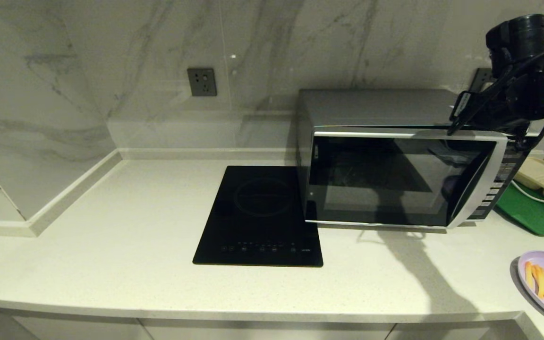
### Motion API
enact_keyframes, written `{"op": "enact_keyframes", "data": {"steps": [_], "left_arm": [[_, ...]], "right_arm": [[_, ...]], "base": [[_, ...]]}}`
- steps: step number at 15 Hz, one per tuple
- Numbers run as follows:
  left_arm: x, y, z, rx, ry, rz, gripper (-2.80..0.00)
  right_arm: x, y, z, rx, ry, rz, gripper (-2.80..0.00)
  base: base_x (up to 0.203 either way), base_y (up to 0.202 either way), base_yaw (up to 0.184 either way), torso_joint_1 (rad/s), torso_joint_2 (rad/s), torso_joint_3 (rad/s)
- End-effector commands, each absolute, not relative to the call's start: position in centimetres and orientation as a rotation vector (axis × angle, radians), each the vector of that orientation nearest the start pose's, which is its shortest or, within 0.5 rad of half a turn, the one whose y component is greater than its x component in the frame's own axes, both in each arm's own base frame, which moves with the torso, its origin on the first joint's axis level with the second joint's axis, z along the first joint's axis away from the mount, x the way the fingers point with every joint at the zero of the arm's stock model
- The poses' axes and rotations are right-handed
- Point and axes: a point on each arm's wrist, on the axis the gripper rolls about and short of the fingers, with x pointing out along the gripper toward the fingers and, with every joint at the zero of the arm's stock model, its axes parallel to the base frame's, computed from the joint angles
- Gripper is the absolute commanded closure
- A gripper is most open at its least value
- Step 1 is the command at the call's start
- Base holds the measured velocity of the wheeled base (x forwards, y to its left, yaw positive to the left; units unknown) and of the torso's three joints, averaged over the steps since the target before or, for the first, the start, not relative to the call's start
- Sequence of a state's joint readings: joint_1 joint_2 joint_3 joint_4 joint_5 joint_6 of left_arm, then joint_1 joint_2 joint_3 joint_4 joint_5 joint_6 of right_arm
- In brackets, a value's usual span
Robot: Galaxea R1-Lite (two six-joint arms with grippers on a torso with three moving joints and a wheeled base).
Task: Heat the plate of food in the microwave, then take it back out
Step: Open the microwave oven
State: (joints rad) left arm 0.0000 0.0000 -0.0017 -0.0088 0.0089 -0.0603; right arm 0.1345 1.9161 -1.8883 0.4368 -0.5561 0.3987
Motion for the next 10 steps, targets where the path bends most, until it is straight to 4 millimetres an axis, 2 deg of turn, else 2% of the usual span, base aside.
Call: {"op": "enact_keyframes", "data": {"steps": [1, 4, 10], "left_arm": [[-2.3, 0.0, 7.7, -0.060, -0.011, 0.009, 0.00], [-2.3, 0.0, 7.7, -0.061, -0.010, 0.009, 0.00], [-2.3, 0.0, 7.7, -0.061, -0.011, 0.009, 0.00]], "right_arm": [[36.8, 3.8, 30.3, 0.233, 0.374, -0.483, 0.00], [36.6, 3.8, 30.1, 0.251, 0.419, -0.446, 0.00], [37.1, 2.6, 30.0, 0.331, 0.419, -0.432, 0.00]], "base": [[0.000, 0.000, 0.000, 0.000, 0.00, 0.000], [0.000, 0.000, 0.000, 0.000, 0.00, 0.000], [0.000, 0.000, 0.000, 0.000, 0.00, 0.000]]}}
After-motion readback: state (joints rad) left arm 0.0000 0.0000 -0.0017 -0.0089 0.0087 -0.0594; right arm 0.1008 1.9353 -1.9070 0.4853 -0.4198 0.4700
